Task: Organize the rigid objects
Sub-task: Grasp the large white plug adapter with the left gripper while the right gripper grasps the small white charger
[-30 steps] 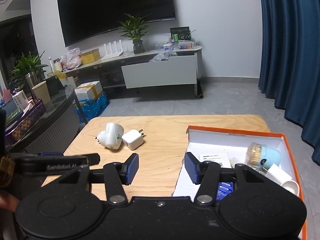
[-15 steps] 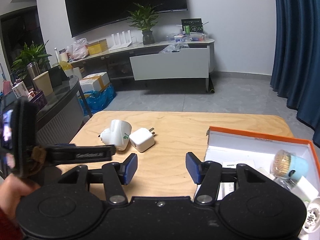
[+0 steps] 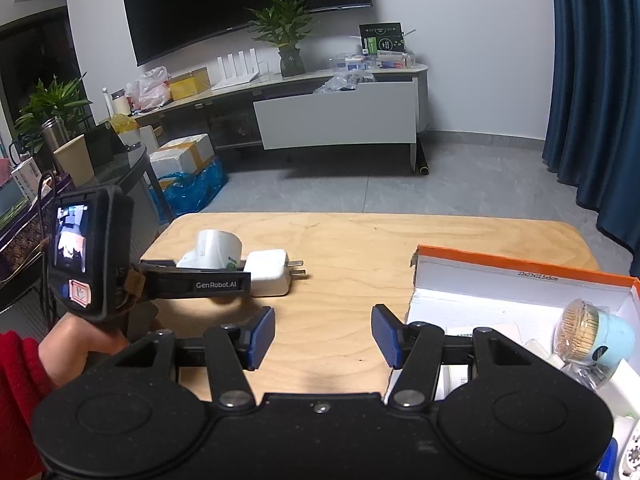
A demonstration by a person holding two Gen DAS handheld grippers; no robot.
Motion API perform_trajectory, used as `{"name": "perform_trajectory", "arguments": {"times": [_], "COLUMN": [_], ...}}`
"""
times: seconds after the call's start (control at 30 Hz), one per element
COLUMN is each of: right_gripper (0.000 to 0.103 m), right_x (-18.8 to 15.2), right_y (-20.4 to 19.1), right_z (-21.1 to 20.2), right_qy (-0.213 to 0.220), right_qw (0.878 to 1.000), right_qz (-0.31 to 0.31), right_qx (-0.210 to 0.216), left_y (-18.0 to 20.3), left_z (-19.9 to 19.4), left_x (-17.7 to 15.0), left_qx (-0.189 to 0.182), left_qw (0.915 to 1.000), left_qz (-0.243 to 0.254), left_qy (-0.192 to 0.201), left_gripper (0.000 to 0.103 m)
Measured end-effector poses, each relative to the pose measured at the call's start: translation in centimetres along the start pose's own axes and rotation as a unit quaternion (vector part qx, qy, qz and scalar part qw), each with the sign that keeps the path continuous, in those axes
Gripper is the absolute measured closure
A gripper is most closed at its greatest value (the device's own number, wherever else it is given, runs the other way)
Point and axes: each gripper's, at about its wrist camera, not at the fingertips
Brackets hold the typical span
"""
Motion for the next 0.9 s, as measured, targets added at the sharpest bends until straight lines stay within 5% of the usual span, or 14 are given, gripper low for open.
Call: {"name": "perform_trajectory", "arguments": {"times": [0.03, 0.37, 0.67, 0.83, 0.87, 0.9], "right_gripper": [0.037, 0.022, 0.015, 0.016, 0.03, 0.031], "right_x": [0.0, 1.8, 3.0, 2.8, 2.7, 2.7], "right_y": [0.0, -2.0, -3.5, -4.3, -4.4, -4.4], "right_z": [0.2, 5.0, 12.0, 14.2, 14.2, 14.2], "right_qy": [-0.001, -0.026, -0.05, -0.052, -0.043, -0.039], "right_qw": [1.0, 0.998, 0.998, 0.996, 0.996, 0.997], "right_qz": [0.0, -0.019, -0.037, -0.071, -0.075, -0.074], "right_qx": [0.001, 0.056, 0.025, 0.006, 0.004, 0.008], "left_y": [0.1, -1.8, -3.1, -3.3, -3.3, -3.3], "left_z": [-0.2, -4.0, -7.0, -7.0, -7.0, -7.0], "left_x": [0.0, -0.9, -1.4, -1.6, -1.6, -1.6], "left_qx": [-0.003, 0.003, 0.004, 0.005, 0.006, 0.007], "left_qw": [1.0, 0.9997, 0.9986, 0.9982, 0.9982, 0.9983], "left_qz": [0.005, -0.026, -0.053, -0.06, -0.059, -0.058], "left_qy": [0.006, -0.003, 0.001, 0.008, 0.008, 0.009], "left_gripper": [0.017, 0.017, 0.017, 0.017, 0.017, 0.017]}}
Point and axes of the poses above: each gripper's, at about its wrist camera, not at the fingertips, and z roughly the way its jaws point, y to its right, x to its top, and after that the axes turned 1 degree about x, right-handed
